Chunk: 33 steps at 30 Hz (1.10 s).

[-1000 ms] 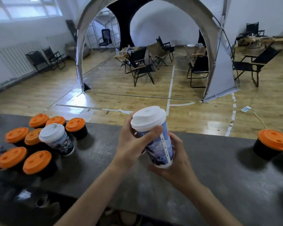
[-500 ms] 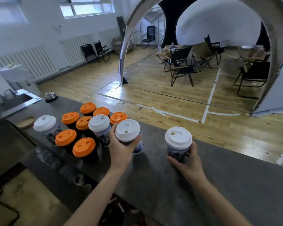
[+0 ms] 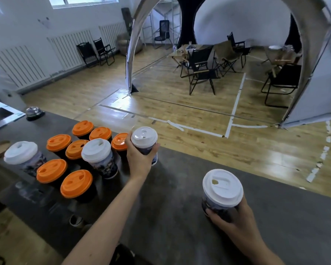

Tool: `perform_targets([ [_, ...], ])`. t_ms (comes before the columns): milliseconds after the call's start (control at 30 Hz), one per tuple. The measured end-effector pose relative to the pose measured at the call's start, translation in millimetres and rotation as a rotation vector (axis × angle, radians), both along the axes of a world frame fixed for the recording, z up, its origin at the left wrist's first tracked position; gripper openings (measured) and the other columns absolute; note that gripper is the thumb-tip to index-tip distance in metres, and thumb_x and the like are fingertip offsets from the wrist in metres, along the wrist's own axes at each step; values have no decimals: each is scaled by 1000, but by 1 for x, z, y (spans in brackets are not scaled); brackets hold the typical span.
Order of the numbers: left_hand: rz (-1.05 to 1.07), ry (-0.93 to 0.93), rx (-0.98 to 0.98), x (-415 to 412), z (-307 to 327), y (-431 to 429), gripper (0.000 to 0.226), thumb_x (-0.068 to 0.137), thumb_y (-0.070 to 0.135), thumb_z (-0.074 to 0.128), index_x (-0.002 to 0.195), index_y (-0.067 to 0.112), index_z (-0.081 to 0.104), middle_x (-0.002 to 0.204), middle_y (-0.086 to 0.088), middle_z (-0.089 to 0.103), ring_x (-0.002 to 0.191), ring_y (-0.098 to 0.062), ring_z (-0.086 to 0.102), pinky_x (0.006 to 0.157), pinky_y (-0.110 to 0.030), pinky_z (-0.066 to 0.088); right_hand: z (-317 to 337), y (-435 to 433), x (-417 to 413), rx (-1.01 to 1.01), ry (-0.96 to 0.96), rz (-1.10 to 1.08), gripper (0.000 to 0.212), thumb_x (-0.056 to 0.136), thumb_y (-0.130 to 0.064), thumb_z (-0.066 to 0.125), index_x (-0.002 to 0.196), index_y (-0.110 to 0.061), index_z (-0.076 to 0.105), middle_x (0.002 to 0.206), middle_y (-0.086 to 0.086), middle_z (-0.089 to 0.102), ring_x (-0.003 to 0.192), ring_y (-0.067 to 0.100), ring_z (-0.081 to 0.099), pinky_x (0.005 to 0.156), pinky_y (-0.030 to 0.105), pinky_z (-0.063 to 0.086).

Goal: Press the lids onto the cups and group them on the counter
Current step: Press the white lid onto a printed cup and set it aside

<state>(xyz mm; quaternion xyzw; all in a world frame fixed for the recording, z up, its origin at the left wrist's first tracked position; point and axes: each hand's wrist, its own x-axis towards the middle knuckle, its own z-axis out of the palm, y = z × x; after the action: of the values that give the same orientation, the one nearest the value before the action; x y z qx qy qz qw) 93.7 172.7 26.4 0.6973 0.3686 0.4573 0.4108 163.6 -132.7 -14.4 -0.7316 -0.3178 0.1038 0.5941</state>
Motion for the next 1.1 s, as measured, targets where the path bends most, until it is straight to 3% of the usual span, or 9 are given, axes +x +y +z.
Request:
perform_targets([
  [267, 18, 9, -173, -17, -19, -22, 109, 67, 22, 95, 153, 11, 29, 152, -8, 45, 138, -21, 46, 116, -42, 41, 6, -34, 0, -27, -52, -41, 88, 64, -2, 94, 137, -25, 50, 125, -33, 62, 119, -10, 58, 96, 3, 40],
  [400, 23, -58, -209, -49, -35, -101, 60, 94, 11, 71, 144, 8, 39, 145, -7, 46, 134, -19, 48, 115, -49, 42, 2, -77, -3, -43, -64, -123, 81, 64, -10, 92, 135, -14, 53, 126, -32, 62, 120, -13, 56, 97, 2, 38],
  [533, -413, -63, -133, -48, -28, -169, 28, 99, 28, 52, 125, 19, 57, 126, 6, 65, 123, -15, 60, 109, -33, 46, -2, -120, -13, -97, -33, -134, 49, 73, -25, 85, 120, -20, 69, 119, -18, 72, 119, 0, 63, 100, 8, 42],
  [633, -789, -11, -246, -19, 1, -221, 34, 104, 35, 42, 127, 20, 62, 124, 7, 70, 125, -11, 61, 108, -23, 43, 1, -134, -21, -121, -7, -133, 45, 73, -34, 78, 116, -25, 69, 116, -24, 72, 115, -6, 63, 98, 8, 44],
  [700, -975, -31, -369, 5, 12, -253, 50, 103, 44, 38, 130, 11, 62, 130, -2, 69, 129, -18, 59, 112, -29, 42, -6, -139, -22, -130, 16, -117, 60, 74, -39, 75, 127, -14, 64, 125, -9, 70, 122, 4, 62, 104, 23, 48],
  [767, -1100, -33, -494, 23, 15, -277, 60, 97, 49, 40, 129, 3, 64, 129, -13, 69, 124, -26, 62, 109, -38, 47, -9, -142, -21, -133, 38, -84, 68, 77, -32, 77, 137, -9, 56, 135, -6, 64, 129, 5, 57, 110, 27, 46],
  [900, -976, -108, -507, 29, 10, -303, 50, 90, 37, 44, 111, 2, 72, 107, -3, 77, 102, -11, 69, 89, -22, 51, -7, -135, -17, -58, 79, -135, 85, 70, -33, 90, 141, -12, 50, 140, -3, 61, 131, 8, 56, 108, 27, 46],
  [1000, -894, -170, -477, 26, 4, -303, 48, 93, 23, 36, 114, -4, 69, 110, -8, 76, 101, -9, 69, 86, -18, 50, -9, -133, -14, -24, 83, -192, 87, 62, -36, 92, 135, -19, 49, 134, -6, 61, 124, 1, 59, 99, 20, 49],
  [1100, -943, -109, -520, 31, 6, -295, 53, 95, 29, 36, 117, -7, 69, 111, -14, 75, 102, -15, 69, 87, -21, 52, -12, -133, -12, -39, 54, -182, 82, 69, -20, 92, 140, -16, 51, 135, -4, 64, 126, 10, 61, 103, 35, 53],
])
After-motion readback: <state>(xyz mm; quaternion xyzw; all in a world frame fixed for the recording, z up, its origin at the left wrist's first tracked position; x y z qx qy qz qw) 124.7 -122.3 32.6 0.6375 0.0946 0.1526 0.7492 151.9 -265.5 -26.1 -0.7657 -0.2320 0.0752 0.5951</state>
